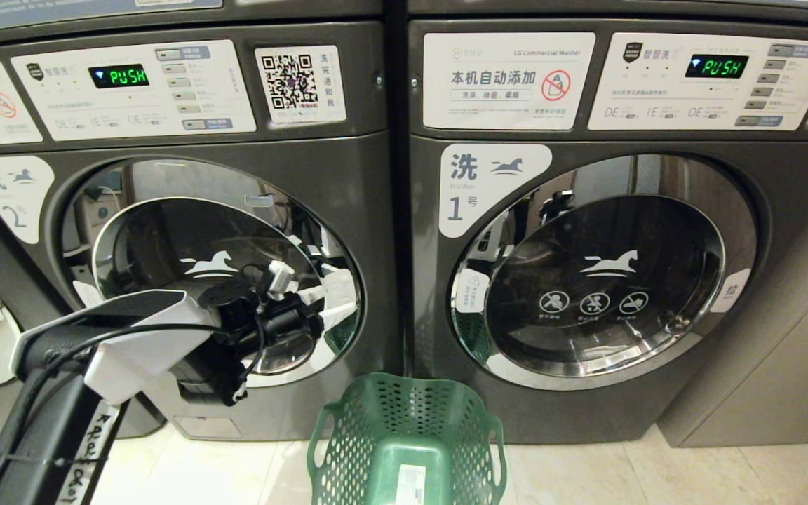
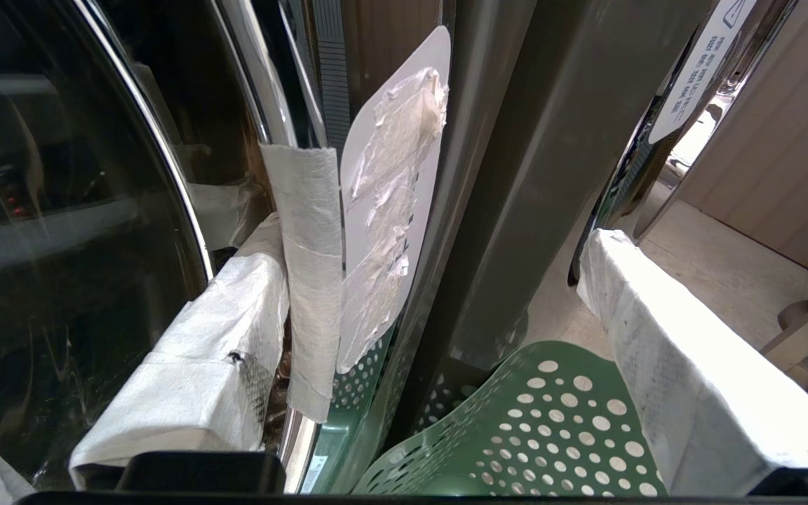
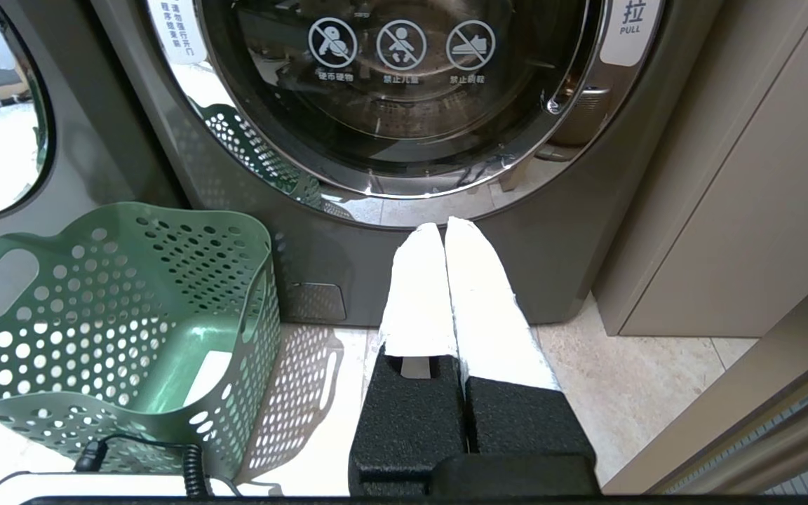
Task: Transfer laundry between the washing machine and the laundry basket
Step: Open the lid of the washing machine
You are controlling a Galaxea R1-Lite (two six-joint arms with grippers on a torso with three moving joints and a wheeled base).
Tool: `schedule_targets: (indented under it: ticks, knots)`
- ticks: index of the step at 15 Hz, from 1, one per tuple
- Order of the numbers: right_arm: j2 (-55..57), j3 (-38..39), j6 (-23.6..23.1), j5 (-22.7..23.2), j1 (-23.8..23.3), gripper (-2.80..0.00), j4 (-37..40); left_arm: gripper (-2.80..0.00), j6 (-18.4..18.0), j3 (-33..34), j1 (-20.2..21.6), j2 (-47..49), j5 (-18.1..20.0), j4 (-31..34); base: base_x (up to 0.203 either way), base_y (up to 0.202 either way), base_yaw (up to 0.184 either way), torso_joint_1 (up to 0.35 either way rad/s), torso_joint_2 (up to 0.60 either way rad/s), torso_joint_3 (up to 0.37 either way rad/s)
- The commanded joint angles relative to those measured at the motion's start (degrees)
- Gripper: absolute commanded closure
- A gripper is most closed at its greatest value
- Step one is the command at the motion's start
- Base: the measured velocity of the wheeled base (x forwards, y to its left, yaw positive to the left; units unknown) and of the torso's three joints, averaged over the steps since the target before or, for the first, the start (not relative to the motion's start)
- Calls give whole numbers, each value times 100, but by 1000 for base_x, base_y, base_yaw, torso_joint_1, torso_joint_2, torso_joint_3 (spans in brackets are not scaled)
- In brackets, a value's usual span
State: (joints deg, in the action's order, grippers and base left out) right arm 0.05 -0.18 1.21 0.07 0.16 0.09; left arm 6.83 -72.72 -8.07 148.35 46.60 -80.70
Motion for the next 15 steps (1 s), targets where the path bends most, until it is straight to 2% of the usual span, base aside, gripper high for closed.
schedule_targets:
  ticks: [1,3,5,10,15]
  knots:
    - [4,1,2,1,2,0,0,-280,11,-70,-2,69,41,-42,0,0,0,0,0,0]
    - [4,1,2,1,2,0,0,-280,16,-284,-3,136,120,-1,0,0,0,0,0,0]
    - [4,1,2,1,2,0,0,-280,20,-417,7,159,420,114,0,0,0,0,0,0]
    - [4,1,2,1,2,0,0,-280,21,-418,7,212,491,116,0,0,0,0,0,0]
    - [4,1,2,1,2,0,0,-280,-3,-404,-68,221,887,-8,0,0,0,0,0,0]
